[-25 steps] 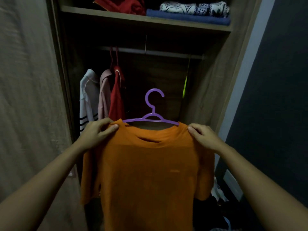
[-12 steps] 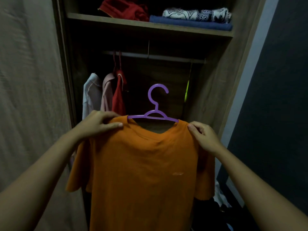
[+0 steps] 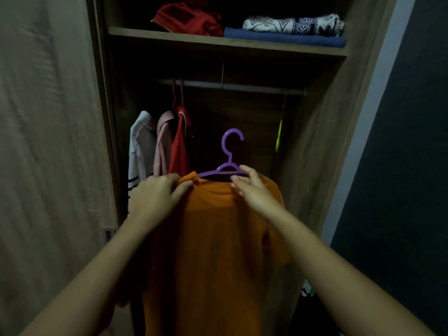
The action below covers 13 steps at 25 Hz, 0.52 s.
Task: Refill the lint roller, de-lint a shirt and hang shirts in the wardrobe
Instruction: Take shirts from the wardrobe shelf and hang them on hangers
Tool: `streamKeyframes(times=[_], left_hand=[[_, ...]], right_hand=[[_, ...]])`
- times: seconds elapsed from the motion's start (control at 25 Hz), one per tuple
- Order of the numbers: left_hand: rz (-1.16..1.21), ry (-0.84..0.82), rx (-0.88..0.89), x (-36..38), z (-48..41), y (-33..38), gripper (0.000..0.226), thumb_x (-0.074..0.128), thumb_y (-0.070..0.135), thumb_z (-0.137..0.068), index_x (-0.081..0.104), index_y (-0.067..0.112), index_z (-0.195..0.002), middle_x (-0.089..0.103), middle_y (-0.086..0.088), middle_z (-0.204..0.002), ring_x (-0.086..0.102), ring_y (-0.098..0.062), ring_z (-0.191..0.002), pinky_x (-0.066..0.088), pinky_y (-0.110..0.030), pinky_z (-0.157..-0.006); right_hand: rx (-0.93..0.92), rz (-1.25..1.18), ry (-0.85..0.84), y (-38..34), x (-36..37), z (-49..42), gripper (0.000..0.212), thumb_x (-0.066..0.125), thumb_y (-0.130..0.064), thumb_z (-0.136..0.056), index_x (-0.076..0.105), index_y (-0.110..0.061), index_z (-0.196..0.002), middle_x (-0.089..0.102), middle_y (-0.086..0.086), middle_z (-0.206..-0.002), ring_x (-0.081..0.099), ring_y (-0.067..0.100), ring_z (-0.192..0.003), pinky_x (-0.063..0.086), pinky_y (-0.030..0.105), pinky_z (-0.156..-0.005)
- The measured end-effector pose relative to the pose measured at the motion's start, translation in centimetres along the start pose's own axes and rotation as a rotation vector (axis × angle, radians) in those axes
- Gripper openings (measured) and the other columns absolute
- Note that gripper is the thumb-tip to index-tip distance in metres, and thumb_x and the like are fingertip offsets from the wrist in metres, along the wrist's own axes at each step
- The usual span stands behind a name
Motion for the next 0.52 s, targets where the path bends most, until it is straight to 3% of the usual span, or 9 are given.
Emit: streamKeyframes(times=[0.12,0.2,0.28,0.36,0.44,0.52], left_hand=[[-0.158,0.013,-0.084,0.6,0.6,2.0,0.042,0.038,0.057,-0.093,0.058,0.02,-0.087,0.065,-0.008,-0.08,0.064,-0.032,-0.079,0.047,-0.035,-0.058],[-0.184,-0.038,-0.111,1.5,0.6,3.1,0.044,0.035,0.057,-0.094,0.057,0.019,-0.095,0.067,-0.011,-0.089,0.064,-0.036,-0.086,0.049,-0.039,-0.067],[-0.097,-0.121,-0.092,2.4,-0.2,4.2,0.051,0.032,0.062,-0.092,0.059,0.02,-0.102,0.067,-0.009,-0.094,0.063,-0.035,-0.093,0.048,-0.04,-0.072],[0.067,-0.169,-0.112,2.5,-1.8,3.9,0.064,0.025,0.074,-0.085,0.063,0.026,-0.105,0.069,-0.007,-0.096,0.062,-0.034,-0.098,0.049,-0.042,-0.08],[0.187,-0.061,-0.189,1.4,-5.3,1.8,0.062,0.028,0.07,-0.088,0.062,0.026,-0.115,0.069,-0.009,-0.104,0.06,-0.035,-0.105,0.046,-0.042,-0.086],[0.263,0.052,-0.226,1.3,-9.1,-0.5,0.048,0.046,0.048,-0.094,0.054,0.014,-0.128,0.065,-0.013,-0.116,0.057,-0.033,-0.111,0.044,-0.036,-0.086]], right_hand=[[0.075,-0.248,-0.041,-0.1,2.5,-1.6,0.06,0.042,-0.022,-0.098,0.012,-0.012,-0.149,0.035,0.012,-0.148,0.04,0.023,-0.134,0.029,0.034,-0.11],[0.078,-0.411,0.026,-0.3,2.3,-2.7,0.06,0.045,-0.014,-0.096,0.015,-0.008,-0.148,0.045,0.012,-0.138,0.043,0.022,-0.131,0.033,0.031,-0.108],[0.06,-0.494,0.08,-0.6,1.7,-4.0,0.063,0.05,-0.011,-0.093,0.019,-0.008,-0.147,0.051,0.009,-0.127,0.053,0.018,-0.116,0.047,0.019,-0.086],[0.056,-0.496,0.096,-1.3,1.3,-4.9,0.071,0.059,-0.013,-0.088,0.018,-0.011,-0.147,0.045,0.013,-0.139,0.059,0.012,-0.099,0.05,0.011,-0.063],[0.037,-0.447,0.116,-1.8,0.6,-6.6,0.086,0.069,-0.012,-0.08,0.017,-0.015,-0.148,0.041,0.017,-0.144,0.06,0.015,-0.102,0.05,0.017,-0.075],[0.003,-0.332,0.141,-2.6,0.1,-8.1,0.096,0.073,-0.001,-0.073,0.015,-0.017,-0.148,0.041,0.018,-0.144,0.051,0.021,-0.123,0.045,0.024,-0.089]])
Point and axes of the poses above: each hand's wrist, its own z-axis away from the middle knuckle, its own x-axis out of the palm, y = z × x, the point moved 9 cm from there along -z, towards the middle knuckle
